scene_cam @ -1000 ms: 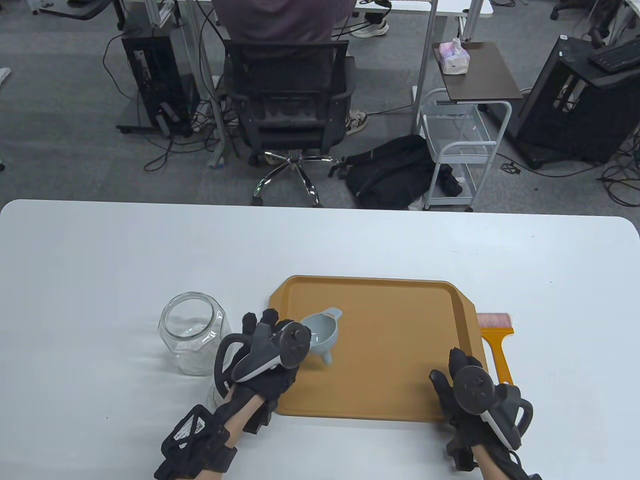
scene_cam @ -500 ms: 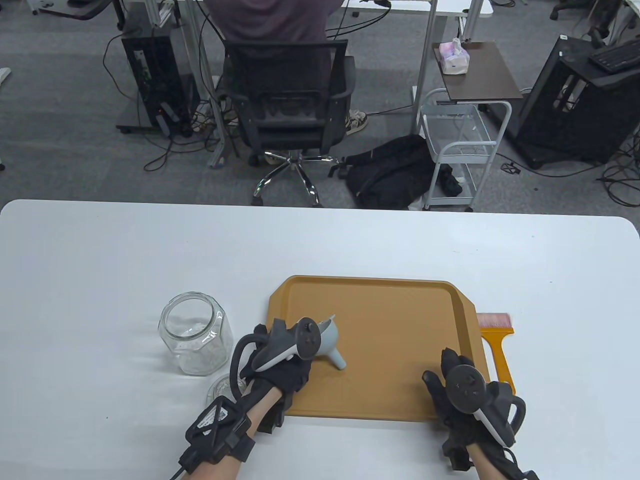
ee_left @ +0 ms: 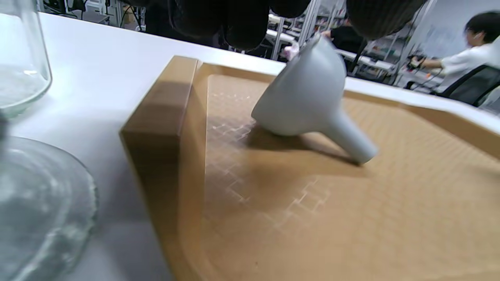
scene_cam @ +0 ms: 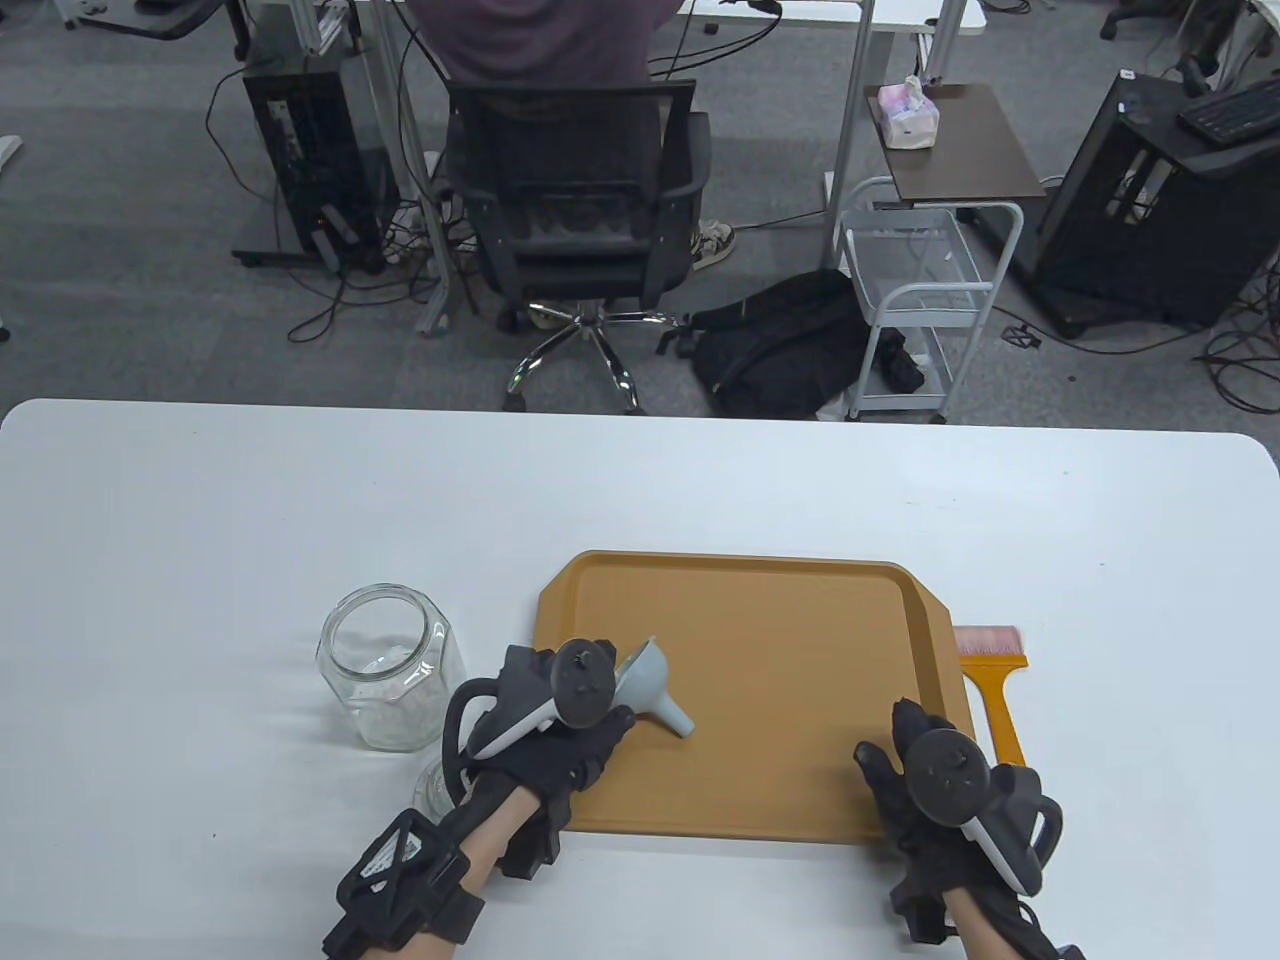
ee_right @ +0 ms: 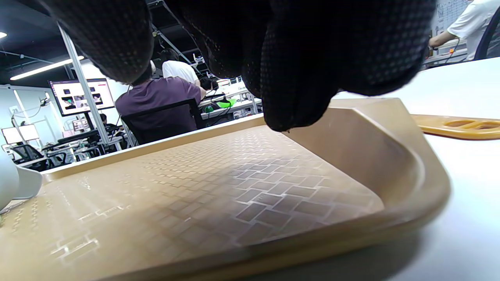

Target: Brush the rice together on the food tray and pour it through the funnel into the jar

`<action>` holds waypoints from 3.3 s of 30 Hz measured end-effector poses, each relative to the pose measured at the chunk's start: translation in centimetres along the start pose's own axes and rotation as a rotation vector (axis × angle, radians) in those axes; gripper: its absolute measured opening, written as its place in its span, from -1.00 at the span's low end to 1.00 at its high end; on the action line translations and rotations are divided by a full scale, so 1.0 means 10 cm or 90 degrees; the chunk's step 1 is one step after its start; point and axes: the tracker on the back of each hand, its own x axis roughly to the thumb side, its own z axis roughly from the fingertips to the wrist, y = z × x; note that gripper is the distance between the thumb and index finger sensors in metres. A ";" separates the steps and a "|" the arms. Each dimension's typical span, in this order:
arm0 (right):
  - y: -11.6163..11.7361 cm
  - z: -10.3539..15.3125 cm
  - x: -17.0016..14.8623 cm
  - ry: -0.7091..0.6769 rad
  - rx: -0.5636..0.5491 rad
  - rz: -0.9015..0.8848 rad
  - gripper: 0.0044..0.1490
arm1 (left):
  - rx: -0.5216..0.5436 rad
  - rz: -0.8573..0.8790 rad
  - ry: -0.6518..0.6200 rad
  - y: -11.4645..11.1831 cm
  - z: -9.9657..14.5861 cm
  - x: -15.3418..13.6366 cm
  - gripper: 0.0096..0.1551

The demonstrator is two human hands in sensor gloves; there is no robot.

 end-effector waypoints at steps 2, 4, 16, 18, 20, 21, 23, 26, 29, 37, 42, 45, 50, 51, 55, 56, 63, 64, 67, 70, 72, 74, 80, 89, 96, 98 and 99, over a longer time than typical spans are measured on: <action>0.00 0.00 0.00 0.001 0.000 -0.001 -0.09 | 0.016 0.012 -0.010 0.07 0.14 -0.07 -0.15; 0.00 0.00 0.00 0.000 0.002 -0.001 -0.09 | 0.030 0.007 -0.018 0.15 0.27 -0.17 -0.18; 0.03 0.00 0.04 -0.008 0.011 0.009 -0.09 | -0.043 -0.091 0.083 0.04 0.63 -0.80 -0.06; 0.03 0.01 0.03 -0.007 0.012 0.008 -0.09 | -0.046 -0.122 0.088 -0.04 0.63 -0.85 -0.05; 0.02 0.01 0.03 -0.006 0.012 0.007 -0.09 | -0.059 -0.121 0.090 -0.12 0.64 -0.89 0.00; 0.02 0.01 0.03 -0.004 0.013 0.007 -0.09 | -0.071 -0.117 0.088 -0.16 0.64 -0.91 0.04; 0.02 0.01 0.03 -0.003 0.014 0.006 -0.09 | -0.073 -0.135 0.079 -0.21 0.64 -0.92 0.09; 0.02 0.01 0.04 -0.003 0.015 0.006 -0.09 | -0.074 -0.151 0.078 -0.25 0.64 -0.91 0.11; 0.02 0.02 0.04 -0.007 0.014 0.008 -0.09 | -0.072 -0.139 0.078 -0.28 0.64 -0.90 0.10; 0.02 0.03 0.07 -0.016 0.015 0.011 -0.09 | 0.004 -0.140 0.045 -0.32 0.65 -0.86 0.07; 0.02 0.04 0.08 -0.019 0.012 0.007 -0.09 | 0.035 -0.095 0.038 -0.21 0.70 -0.86 0.06; 0.02 0.04 0.08 -0.018 0.013 0.007 -0.09 | 0.082 -0.068 0.030 -0.03 0.78 -0.85 0.04; 0.02 0.04 0.09 -0.020 0.015 0.009 -0.09 | 0.154 0.052 -0.013 0.37 0.95 -0.81 -0.01; 0.03 0.04 0.09 -0.020 0.015 0.010 -0.09 | 0.172 0.072 -0.022 0.48 0.99 -0.80 -0.01; 0.03 0.04 0.09 -0.021 0.015 0.012 -0.09 | 0.253 0.168 -0.038 0.80 1.05 -0.87 -0.01; 0.03 0.04 0.09 -0.021 0.016 0.012 -0.09 | 0.266 0.204 -0.037 0.89 1.04 -0.92 -0.01; 0.00 0.07 0.13 -0.033 0.005 0.007 -0.09 | 0.325 0.119 0.105 1.22 0.93 -1.18 0.00; -0.01 0.08 0.14 -0.036 0.002 0.007 -0.09 | 0.320 0.084 0.130 1.23 0.90 -1.21 0.00; -0.03 0.12 0.19 -0.049 -0.004 0.006 -0.09 | 0.299 0.008 0.160 1.21 0.80 -1.24 0.00; -0.03 0.14 0.23 -0.060 -0.007 0.007 -0.09 | 0.293 -0.045 0.180 1.14 0.71 -1.25 -0.01; -0.03 0.14 0.24 -0.064 -0.005 0.010 -0.09 | 0.281 -0.056 0.181 1.10 0.66 -1.25 -0.01; -0.02 0.15 0.25 -0.067 -0.002 0.012 -0.09 | 0.274 -0.073 0.186 1.06 0.62 -1.24 -0.02; -0.02 0.15 0.26 -0.071 0.002 0.014 -0.09 | 0.257 -0.090 0.193 1.01 0.54 -1.25 -0.02; 0.00 0.17 0.31 -0.085 0.008 0.019 -0.08 | 0.245 -0.085 0.199 0.96 0.53 -1.30 -0.02; 0.05 0.18 0.37 -0.104 0.017 0.019 -0.09 | 0.212 -0.118 0.225 0.93 0.54 -1.29 -0.03; 0.05 0.19 0.41 -0.117 0.008 0.018 -0.10 | 0.192 -0.109 0.236 0.94 0.57 -1.30 0.03; 0.04 0.20 0.43 -0.122 0.004 0.020 -0.09 | 0.181 -0.106 0.245 0.94 0.59 -1.29 0.05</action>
